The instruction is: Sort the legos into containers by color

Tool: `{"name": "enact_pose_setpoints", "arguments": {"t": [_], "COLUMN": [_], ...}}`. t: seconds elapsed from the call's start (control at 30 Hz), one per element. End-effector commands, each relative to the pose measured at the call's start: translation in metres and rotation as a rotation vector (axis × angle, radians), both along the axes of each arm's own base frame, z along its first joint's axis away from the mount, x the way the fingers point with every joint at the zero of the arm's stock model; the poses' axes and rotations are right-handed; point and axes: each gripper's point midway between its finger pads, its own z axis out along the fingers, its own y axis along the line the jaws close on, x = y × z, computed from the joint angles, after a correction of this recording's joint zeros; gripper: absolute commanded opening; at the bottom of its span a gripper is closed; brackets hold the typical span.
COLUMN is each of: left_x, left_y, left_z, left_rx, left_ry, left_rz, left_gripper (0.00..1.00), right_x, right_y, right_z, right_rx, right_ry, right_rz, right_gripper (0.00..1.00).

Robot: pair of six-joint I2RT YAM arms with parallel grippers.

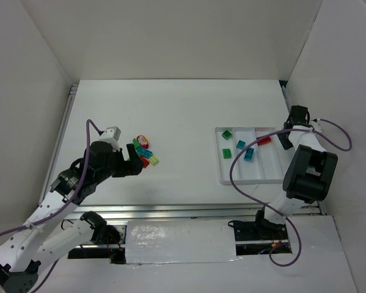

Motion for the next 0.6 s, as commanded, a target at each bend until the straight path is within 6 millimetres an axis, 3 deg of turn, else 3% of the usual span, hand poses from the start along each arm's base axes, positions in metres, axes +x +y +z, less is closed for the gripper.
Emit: {"name": "enact_pose_setpoints", "arguments": {"t": [0.0,0.13,0.17,0.2,0.27,0.5,0.57], "left_x": [0.000,-0.001,-0.001,-0.002,-0.002,-0.002,-0.001], "left_y": [-0.006,-0.007,-0.008,-0.008,-0.009,-0.010,-0.008], "left_z": [0.001,0.003,0.004,0.004,0.005,0.005,0.005], "left_rx": [-0.016,-0.026,-0.027,-0.028,-0.033,-0.030,-0.033], "left_ry": [-0.018,-0.025,-0.024,-0.023,-0.024,-0.021,-0.019], "left_rz": [-0.036,-0.042,-0.047,-0.051,-0.058,-0.059,-0.041], "left_gripper": [1.00,1.00,0.99,1.00,1.00,0.99,0.99], "right_x": [0.014,0.019,0.019,0.019,0.017,0.018,0.022], "right_y": [-0.015,-0.013,-0.013,-0.012,-0.011,-0.006,0.003], "right_z": [0.020,0.011,0.007,0.005,0.002,0.015,0.030], "right_rx": [-0.048,-0.026,-0.019,-0.018,-0.012,-0.022,-0.034], "right_ry": [-0.026,-0.008,0.003,0.007,0.010,-0.026,-0.059], "right_rz": [-0.041,-0.025,-0.023,-0.025,-0.030,-0.019,0.010], "right_gripper": [0.06,0.15,0.32,0.43,0.57,0.66,0.67]}}
